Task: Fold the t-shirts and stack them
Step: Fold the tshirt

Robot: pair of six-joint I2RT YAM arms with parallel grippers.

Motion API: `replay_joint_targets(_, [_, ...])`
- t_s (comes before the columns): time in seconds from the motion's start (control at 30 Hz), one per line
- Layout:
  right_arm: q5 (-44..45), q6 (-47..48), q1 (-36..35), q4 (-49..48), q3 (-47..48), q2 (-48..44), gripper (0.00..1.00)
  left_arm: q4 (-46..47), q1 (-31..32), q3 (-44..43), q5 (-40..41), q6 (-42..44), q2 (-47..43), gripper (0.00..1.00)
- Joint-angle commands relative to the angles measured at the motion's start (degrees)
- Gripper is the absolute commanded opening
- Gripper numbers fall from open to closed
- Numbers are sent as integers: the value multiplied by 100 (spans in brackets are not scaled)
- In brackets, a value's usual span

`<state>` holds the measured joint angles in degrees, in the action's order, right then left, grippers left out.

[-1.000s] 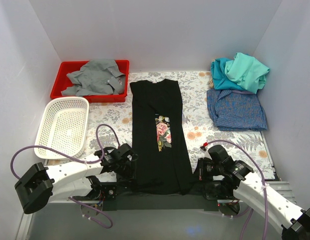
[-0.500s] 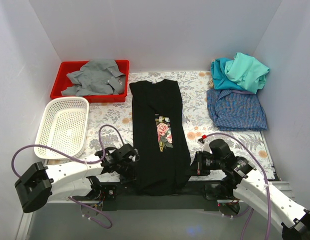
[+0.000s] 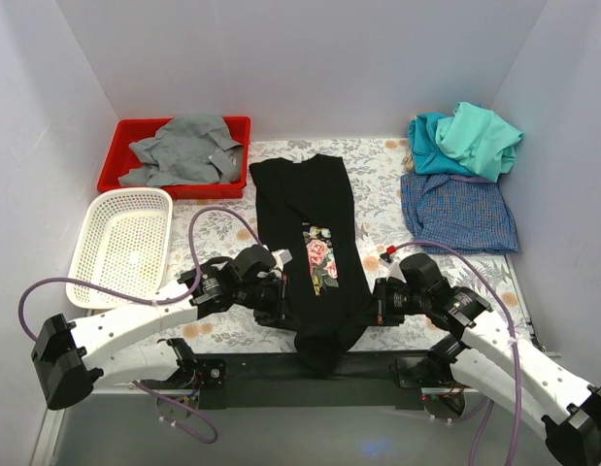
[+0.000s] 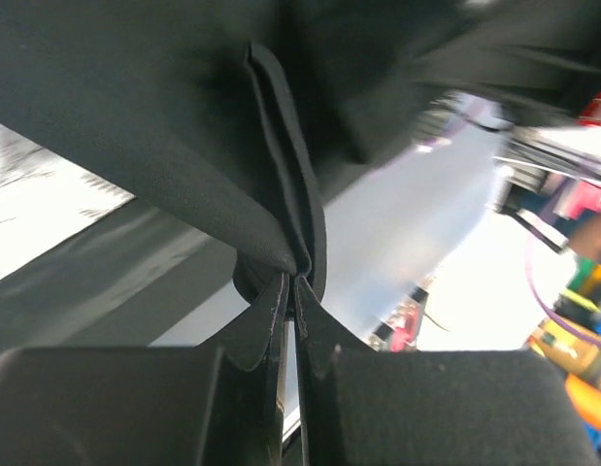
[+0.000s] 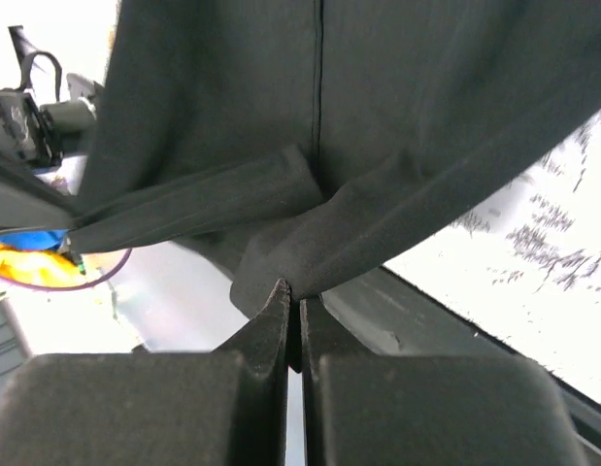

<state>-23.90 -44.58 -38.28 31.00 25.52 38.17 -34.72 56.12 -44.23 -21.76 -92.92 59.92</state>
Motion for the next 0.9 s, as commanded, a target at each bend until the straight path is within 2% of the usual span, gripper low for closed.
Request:
replay_joint_targets(0.0, [324, 335, -30, -174, 436, 208, 1, -711, 22, -69, 409, 117, 213, 0])
replay_joint_targets(0.17, [737, 731, -21, -174, 761, 655, 1, -914, 22, -217, 971, 117, 502, 0])
replay_joint_targets(0.4, [1449, 1363, -21, -209, 1359, 1744, 1, -1334, -135, -911, 2525, 11, 985, 0])
replay_joint_targets(0.6, [1581, 1864, 75, -209, 2061, 2702, 1, -1432, -820, -1246, 2528, 519, 1408, 0])
replay_joint_targets(0.87, [1406, 2453, 681, -218, 2879, 3617, 1, -1310, -1735, -1606, 2317, 1232, 2153, 0])
